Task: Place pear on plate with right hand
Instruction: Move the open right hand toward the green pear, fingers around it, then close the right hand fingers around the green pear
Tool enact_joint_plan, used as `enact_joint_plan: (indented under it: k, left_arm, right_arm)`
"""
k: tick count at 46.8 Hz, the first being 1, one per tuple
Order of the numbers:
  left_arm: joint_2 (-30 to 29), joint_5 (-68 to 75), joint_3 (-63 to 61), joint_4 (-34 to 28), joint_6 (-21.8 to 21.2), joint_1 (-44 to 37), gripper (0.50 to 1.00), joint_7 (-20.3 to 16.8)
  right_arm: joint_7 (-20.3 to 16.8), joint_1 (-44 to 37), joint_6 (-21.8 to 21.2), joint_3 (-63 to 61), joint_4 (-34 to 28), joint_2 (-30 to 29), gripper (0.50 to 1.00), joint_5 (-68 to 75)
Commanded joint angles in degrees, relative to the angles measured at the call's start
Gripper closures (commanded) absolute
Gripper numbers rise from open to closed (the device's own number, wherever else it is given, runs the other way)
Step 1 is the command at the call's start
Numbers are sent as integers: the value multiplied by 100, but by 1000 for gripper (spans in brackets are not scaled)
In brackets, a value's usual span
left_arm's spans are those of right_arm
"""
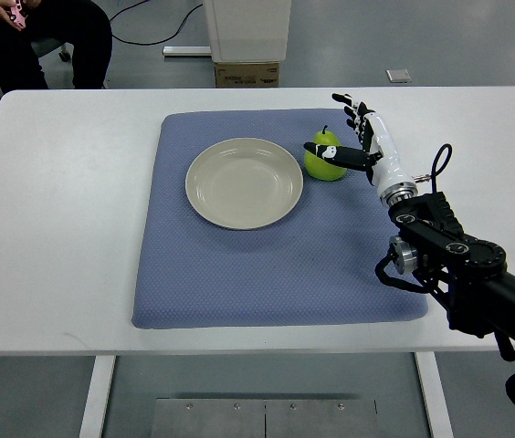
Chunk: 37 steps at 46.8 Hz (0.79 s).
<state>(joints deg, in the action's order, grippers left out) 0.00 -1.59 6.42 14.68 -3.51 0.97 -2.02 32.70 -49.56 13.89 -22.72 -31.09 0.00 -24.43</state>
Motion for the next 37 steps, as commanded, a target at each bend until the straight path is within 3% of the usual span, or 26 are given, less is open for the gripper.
enact_joint_plan:
  k: [1, 37]
  left_arm:
    - [0, 0, 0, 0, 0, 0, 500, 0]
    - [0, 0, 0, 0, 0, 0, 500, 0]
  right_arm:
    - [-1, -1, 0, 75, 24, 0, 500, -1]
    - [-1, 8, 105, 655, 367, 0, 507, -1]
